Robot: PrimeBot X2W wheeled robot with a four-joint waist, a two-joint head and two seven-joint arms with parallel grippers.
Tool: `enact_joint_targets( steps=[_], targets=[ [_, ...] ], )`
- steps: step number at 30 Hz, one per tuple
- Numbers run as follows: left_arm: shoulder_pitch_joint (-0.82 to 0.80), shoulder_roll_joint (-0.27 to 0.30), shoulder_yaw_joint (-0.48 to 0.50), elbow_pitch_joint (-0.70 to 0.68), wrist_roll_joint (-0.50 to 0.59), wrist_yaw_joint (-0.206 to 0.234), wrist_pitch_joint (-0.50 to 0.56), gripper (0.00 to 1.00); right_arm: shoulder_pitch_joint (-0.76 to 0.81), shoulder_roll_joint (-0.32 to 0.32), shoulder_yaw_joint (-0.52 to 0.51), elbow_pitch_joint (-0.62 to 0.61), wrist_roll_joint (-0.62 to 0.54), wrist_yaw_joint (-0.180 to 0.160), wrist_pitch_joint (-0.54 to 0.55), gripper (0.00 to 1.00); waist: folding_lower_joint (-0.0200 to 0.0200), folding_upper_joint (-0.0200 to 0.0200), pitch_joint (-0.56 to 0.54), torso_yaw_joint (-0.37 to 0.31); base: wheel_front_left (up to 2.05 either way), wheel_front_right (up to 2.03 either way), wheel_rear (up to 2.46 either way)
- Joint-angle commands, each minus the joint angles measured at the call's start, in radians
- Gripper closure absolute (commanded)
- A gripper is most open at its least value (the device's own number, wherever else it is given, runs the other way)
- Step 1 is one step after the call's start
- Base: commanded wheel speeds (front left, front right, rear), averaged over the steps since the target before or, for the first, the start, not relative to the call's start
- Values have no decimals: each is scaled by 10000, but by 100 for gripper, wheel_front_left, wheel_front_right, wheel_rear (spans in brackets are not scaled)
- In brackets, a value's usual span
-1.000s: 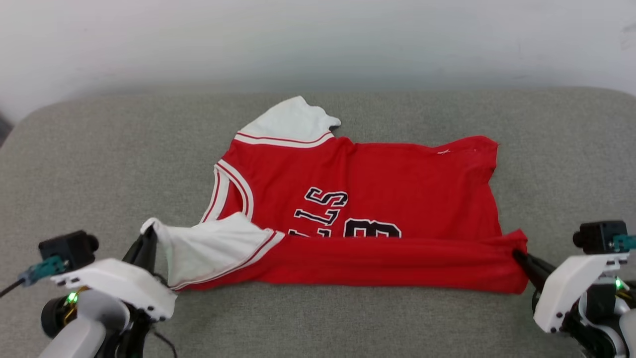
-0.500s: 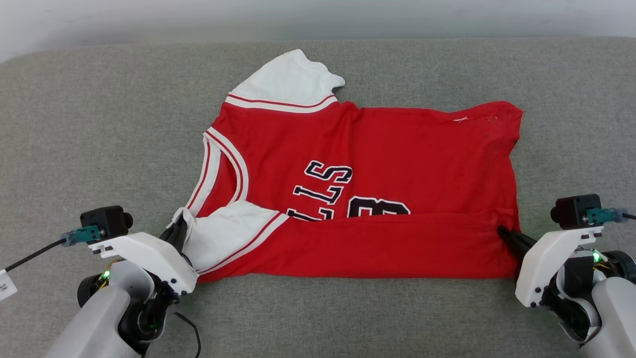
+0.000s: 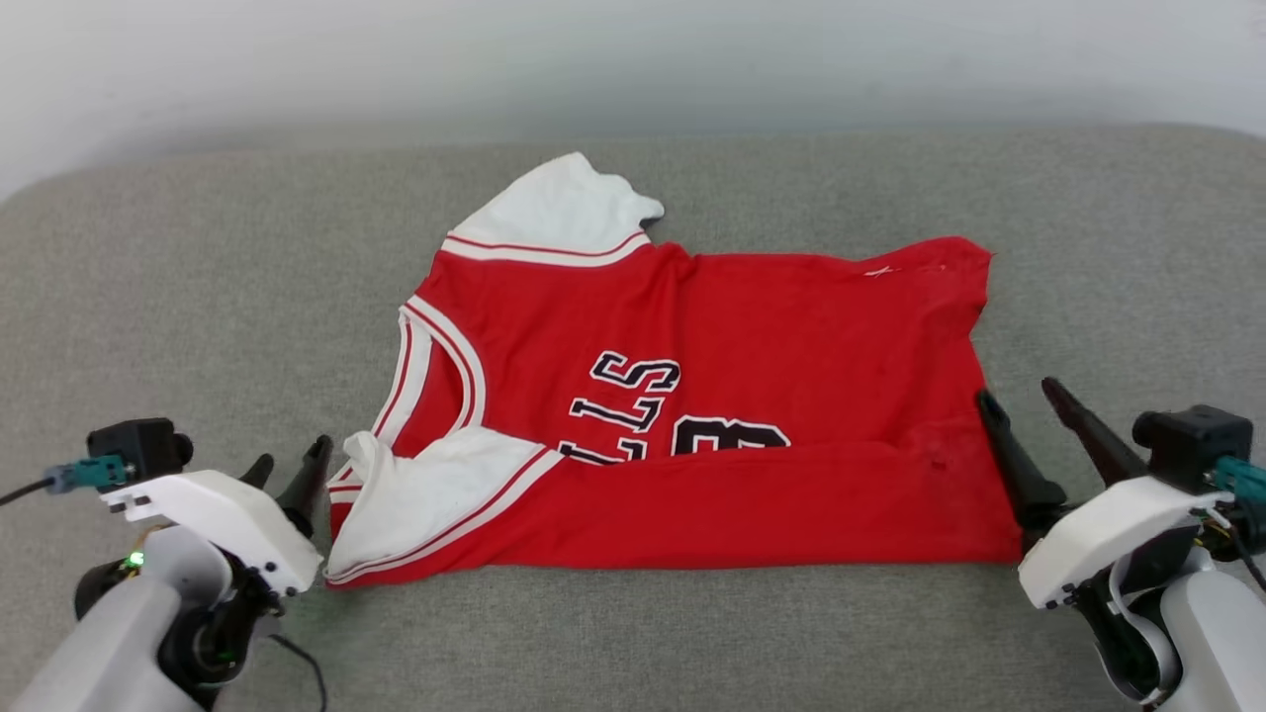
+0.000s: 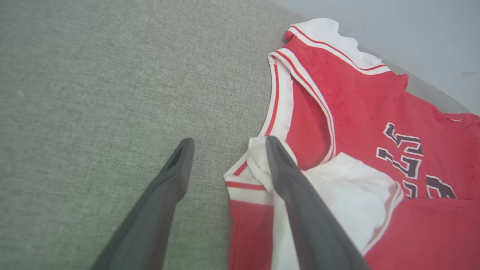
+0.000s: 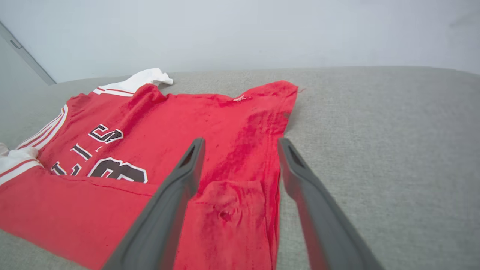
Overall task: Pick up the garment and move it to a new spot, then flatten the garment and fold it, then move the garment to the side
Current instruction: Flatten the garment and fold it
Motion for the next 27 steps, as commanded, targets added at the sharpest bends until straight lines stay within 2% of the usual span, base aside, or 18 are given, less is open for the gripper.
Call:
enact_joint_targets(
  steps=[1, 6, 8, 12, 14, 19, 23, 27],
  targets=[
    [151, 161, 25, -138, -30, 19, 146, 0, 178, 53, -86, -158, -143, -7, -274, 0, -1, 0, -225, -109, 0, 0, 0],
    [416, 1042, -19, -1028, -326, 281, 1452, 0, 608, 258, -534, -790, -678, -7, -800, 0, -1, 0, -522, -277, 0, 0, 0],
    [565, 1434, -148, -1504, -480, 448, 2283, 0, 806, 396, -680, -1038, -876, -7, -850, 0, -1, 0, -552, -354, 0, 0, 0],
    [933, 2196, -327, -2526, -951, 914, 3886, 0, 1060, 593, -930, -1613, -1258, -7, -750, 0, -1, 0, -415, -565, 0, 0, 0],
    [1086, 2544, -362, -3017, -1030, 1192, 4360, 0, 1148, 730, -1039, -1926, -1377, -7, -685, 0, -1, 0, -240, -691, 0, 0, 0],
    [1503, 2830, -407, -3636, -1234, 1752, 4855, 0, 1243, 1031, -1213, -2479, -1505, -7, -496, 0, -1, 0, 325, -1001, 0, 0, 0],
    [1670, 2557, -432, -3475, -1385, 1873, 4811, 0, 1224, 1170, -1286, -2647, -1483, -7, -417, 0, -1, 0, 645, -1161, 0, 0, 0],
    [1788, 2042, -685, -3104, -1528, 1728, 4867, 0, 1150, 1146, -1355, -2711, -1467, -7, -315, 0, -1, 0, 783, -1217, 0, 0, 0]
  ],
)
